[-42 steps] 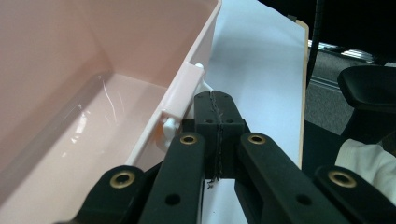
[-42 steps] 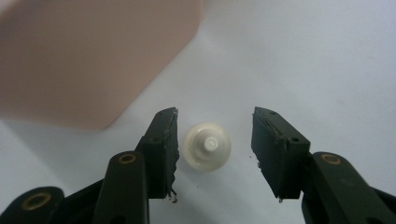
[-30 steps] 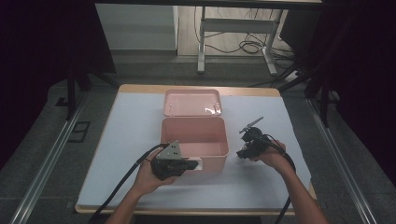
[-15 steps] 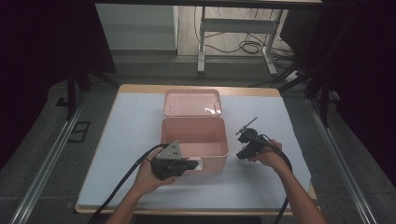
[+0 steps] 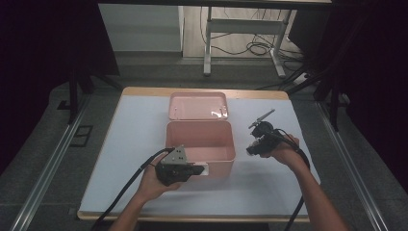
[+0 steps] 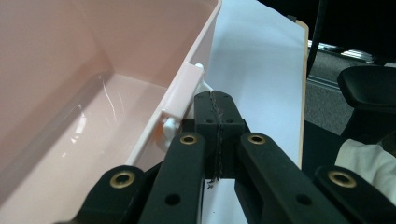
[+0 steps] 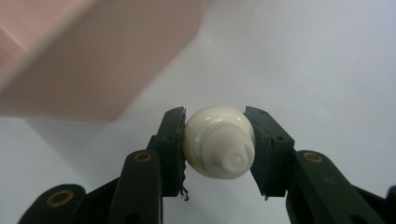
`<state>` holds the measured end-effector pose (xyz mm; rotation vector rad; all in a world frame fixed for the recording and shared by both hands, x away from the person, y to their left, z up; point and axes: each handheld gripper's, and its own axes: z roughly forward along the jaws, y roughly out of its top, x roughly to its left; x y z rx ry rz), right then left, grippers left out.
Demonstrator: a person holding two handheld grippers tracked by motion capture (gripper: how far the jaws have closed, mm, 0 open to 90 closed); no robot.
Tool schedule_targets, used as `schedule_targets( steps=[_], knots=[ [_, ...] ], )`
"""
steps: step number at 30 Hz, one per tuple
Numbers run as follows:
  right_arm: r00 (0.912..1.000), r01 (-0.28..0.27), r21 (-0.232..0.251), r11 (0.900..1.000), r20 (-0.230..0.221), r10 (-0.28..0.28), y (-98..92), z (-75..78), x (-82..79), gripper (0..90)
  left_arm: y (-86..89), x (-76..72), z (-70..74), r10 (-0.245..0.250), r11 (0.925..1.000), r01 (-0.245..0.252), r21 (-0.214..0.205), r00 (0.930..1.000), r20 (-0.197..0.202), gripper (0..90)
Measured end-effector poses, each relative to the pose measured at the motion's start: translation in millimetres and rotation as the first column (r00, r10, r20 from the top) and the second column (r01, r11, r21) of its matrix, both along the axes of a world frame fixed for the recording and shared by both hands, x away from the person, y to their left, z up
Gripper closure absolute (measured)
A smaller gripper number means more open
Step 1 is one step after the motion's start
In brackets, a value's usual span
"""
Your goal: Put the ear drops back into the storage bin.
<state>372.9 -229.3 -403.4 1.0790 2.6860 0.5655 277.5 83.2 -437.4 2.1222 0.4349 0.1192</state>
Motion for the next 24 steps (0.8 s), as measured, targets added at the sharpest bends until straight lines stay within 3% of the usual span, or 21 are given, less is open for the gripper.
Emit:
schedule_targets(
  steps=[9, 16, 24],
  knots=[
    [0.9960, -0.038, 0.054, 0.9978, 0.082, 0.033, 11.5, 48.2, -1.9, 60.2, 0.6, 0.3, 0.4, -0.004, 0.9999, 0.004, 0.009, 1.0000, 0.002, 90.0],
    [0.9912, -0.076, 0.067, 0.9948, 0.113, 0.068, 24.4, 62.2, -0.2, 60.2, 0.3, -0.1, 0.1, -0.002, 1.0000, 0.002, 0.001, 1.0000, 0.000, 90.0],
    [0.9891, -0.083, 0.080, 0.9933, 0.128, 0.073, 32.7, 71.2, 0.4, 60.2, 0.2, -0.2, 0.0, -0.002, 1.0000, 0.002, 0.000, 1.0000, -0.001, 90.0]
  ],
)
